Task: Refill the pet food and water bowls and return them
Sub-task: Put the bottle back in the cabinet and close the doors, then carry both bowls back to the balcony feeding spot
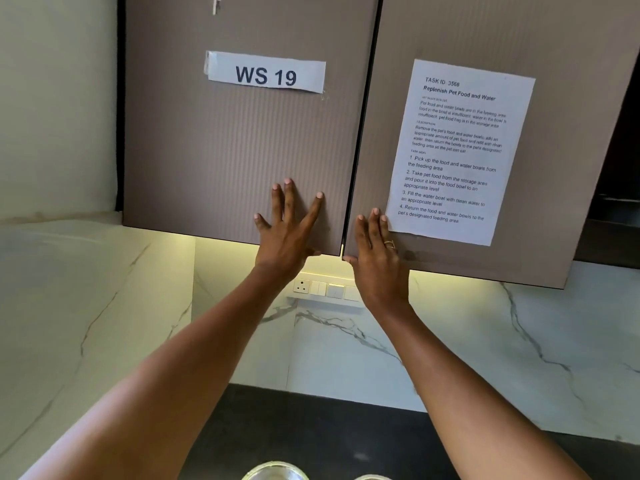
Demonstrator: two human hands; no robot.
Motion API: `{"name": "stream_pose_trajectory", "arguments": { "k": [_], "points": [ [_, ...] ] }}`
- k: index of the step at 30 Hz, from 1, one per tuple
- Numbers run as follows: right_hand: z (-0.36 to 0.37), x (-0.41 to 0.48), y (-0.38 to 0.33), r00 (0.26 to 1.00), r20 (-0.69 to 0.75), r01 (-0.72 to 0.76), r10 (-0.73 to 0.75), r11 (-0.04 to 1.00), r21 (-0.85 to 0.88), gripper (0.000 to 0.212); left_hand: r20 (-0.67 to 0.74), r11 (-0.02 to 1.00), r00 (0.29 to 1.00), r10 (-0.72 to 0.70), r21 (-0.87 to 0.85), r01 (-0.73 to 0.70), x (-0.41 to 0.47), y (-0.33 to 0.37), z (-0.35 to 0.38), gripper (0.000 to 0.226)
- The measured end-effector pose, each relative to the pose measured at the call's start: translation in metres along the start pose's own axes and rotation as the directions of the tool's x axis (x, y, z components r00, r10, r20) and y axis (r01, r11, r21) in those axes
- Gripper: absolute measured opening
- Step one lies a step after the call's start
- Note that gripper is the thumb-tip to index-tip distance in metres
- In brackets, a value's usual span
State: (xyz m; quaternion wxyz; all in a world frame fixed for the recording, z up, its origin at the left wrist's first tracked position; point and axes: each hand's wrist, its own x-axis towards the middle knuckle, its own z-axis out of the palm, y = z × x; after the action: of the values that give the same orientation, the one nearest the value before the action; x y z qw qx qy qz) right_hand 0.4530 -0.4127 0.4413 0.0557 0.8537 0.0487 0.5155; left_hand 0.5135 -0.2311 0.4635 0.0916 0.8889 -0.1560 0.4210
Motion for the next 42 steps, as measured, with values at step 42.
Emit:
{"name": "stream_pose_trajectory", "arguments": {
  "k": [42],
  "points": [
    [0.025,-0.285,0.05,0.652,0.754,-0.257,0.079,0.959,0.121,0.057,0.541,0.928,0.823,-0.174,-0.19,0.321,-0.312,-0.011,0.104,0.063]
  ]
}}
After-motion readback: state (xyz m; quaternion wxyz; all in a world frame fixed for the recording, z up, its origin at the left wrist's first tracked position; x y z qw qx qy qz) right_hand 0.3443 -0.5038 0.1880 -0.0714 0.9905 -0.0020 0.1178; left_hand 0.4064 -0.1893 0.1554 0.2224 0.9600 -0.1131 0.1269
